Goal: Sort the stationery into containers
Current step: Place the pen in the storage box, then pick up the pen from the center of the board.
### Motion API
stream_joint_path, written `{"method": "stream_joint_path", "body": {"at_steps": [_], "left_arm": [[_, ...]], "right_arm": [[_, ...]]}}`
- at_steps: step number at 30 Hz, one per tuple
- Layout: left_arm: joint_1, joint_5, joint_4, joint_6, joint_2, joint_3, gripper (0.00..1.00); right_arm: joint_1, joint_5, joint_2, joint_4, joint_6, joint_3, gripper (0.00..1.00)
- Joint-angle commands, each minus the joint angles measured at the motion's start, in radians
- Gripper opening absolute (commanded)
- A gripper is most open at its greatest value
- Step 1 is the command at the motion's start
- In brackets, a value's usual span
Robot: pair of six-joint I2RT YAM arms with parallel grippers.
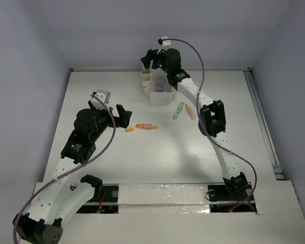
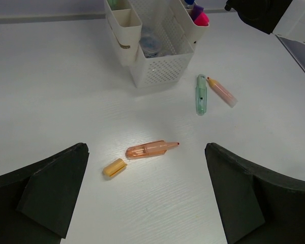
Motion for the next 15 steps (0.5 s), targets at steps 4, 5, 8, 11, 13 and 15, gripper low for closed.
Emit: {"method": "stream_joint_path", "body": {"at_steps": [4,5,8,11,13,15], "left_arm": [[0.013,0.010,0.047,0.005,-0.013,0.002,0.99],[0.013,0.010,0.047,0.003,-0.015,0.000,0.99],[0.013,0.015,0.047,0.000,-0.025,-0.001,0.99],[0.013,0.039,0.055,-0.009,-0.038,-0.006,0.99],[0.013,0.070,0.064,-0.026,-0.044,-0.009,0.99],[0.013,0.136,0.072,-0.040,-0.044,-0.009,0.99]], "right_arm": [[0.000,-0.047,-0.273,0.059,0.003,-0.148,0.75],[0.000,-0.052,-0.320,0.062,0.003,-0.264,0.71],[0.000,-0.040,-0.540,0.091,0.017,-0.490,0.41],[0.000,0.002,-0.759,0.103,0.047,-0.801,0.15],[0.000,0.087,-0.882,0.055,0.067,-0.981,0.07],[-0.010,0.151,-0.942,-0.004,0.082,-1.063,0.05]]}}
